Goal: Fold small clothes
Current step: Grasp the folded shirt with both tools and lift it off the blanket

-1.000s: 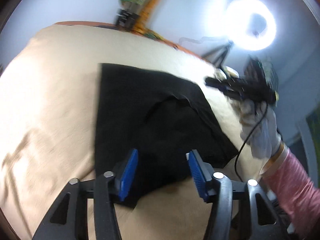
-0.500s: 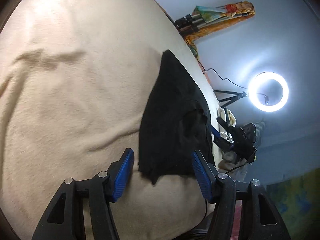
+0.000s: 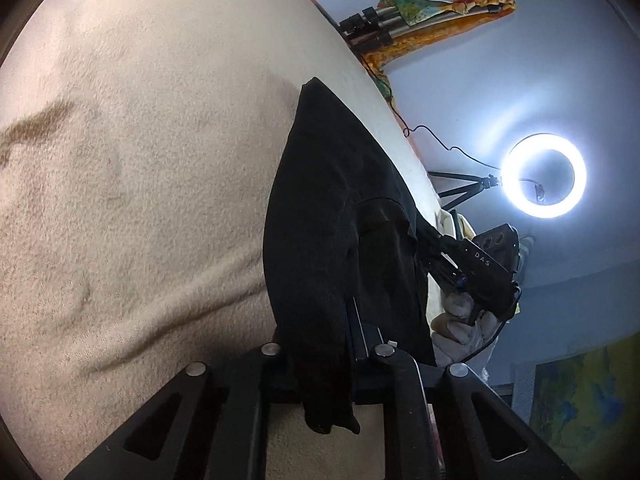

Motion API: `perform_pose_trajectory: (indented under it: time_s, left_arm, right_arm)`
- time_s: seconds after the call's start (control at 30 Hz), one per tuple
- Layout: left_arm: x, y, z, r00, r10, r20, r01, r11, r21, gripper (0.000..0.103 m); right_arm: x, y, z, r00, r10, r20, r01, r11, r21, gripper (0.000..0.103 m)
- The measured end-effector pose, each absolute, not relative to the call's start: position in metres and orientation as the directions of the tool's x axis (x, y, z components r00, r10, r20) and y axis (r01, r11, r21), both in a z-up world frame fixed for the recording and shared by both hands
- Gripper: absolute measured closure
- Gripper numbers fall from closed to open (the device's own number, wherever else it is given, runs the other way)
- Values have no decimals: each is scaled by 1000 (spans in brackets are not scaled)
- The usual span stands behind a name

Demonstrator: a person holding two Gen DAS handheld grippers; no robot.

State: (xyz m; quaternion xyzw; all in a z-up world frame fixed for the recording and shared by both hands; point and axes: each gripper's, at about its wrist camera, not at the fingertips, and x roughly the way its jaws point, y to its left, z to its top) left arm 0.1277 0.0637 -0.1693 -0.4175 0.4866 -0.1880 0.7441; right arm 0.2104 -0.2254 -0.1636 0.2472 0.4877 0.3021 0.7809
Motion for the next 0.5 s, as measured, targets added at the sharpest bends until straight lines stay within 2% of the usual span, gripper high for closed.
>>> perform_pose_trajectory:
  time_s: [0.2,0.5]
  left_arm:
    - [119,53,-146,488,-636,-597,-35,670,-742,97]
    - [113,35,-110,514,-651,-558,75,682,-727,98]
  right_arm:
    - [205,-218,-144,377,675,-634,-266,735,624,97]
    - [193,-206,-99,408,626,-665,-307,780,546,98]
